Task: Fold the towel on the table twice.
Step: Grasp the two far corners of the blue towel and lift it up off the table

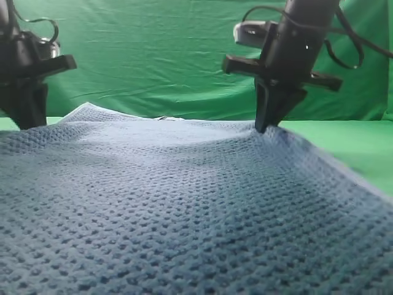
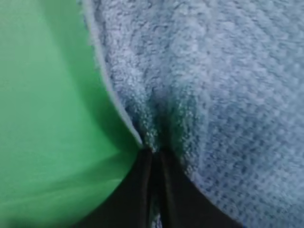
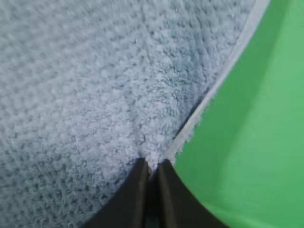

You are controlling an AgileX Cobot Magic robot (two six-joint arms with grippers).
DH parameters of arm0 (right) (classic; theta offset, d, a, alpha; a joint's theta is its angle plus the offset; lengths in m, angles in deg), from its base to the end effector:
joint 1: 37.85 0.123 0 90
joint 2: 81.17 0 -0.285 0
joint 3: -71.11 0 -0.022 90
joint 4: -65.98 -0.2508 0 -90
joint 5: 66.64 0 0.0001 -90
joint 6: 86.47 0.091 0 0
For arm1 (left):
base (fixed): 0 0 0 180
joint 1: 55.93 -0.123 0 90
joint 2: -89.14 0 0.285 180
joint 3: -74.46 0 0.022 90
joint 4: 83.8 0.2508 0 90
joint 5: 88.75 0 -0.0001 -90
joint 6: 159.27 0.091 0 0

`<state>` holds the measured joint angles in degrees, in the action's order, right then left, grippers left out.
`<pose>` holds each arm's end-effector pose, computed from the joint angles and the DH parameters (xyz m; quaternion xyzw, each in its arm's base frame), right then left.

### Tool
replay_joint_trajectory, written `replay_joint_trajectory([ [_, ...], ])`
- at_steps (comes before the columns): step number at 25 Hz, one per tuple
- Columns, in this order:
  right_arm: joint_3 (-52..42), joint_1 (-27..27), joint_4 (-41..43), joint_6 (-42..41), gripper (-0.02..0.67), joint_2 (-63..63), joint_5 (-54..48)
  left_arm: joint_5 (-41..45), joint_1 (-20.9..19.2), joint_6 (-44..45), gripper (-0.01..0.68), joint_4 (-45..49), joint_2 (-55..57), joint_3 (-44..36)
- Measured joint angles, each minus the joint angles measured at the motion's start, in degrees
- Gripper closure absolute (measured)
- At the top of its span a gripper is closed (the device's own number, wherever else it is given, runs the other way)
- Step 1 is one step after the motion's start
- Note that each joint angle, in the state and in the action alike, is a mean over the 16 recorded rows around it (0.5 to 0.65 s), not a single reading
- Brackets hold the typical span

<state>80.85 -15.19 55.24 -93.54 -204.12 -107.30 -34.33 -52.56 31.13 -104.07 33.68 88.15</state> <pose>0.3968 0.1776 0.2027 -0.1953 0.9516 0.1053 0.2128 0.4262 -0.0508 0.2053 0.0344 0.9792 -0.1470 0.1355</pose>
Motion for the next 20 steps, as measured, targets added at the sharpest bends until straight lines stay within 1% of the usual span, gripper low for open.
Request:
replay_joint_trajectory([
  [6, 13.1, 0.0, 5.2, 0.7, 0.649, 2.7, -2.2, 8.2, 0.2, -1.0, 0.673, 0.0, -0.1, 18.8],
  [12, 27.8, -1.2, 10.0, 1.5, 0.649, 4.3, -1.8, 10.0, 0.3, -1.9, 0.673, -0.1, -1.1, 36.2],
  [16, 34.5, -2.9, 12.1, 1.9, 0.649, 4.4, -2.5, 9.7, 0.3, -2.2, 0.673, -0.3, -1.2, 43.2],
  [20, 37.9, -4.8, 12.8, 2.2, 0.649, 4.1, -4.7, 9.4, 0.4, -2.2, 0.673, -0.6, -1.1, 46.3],
])
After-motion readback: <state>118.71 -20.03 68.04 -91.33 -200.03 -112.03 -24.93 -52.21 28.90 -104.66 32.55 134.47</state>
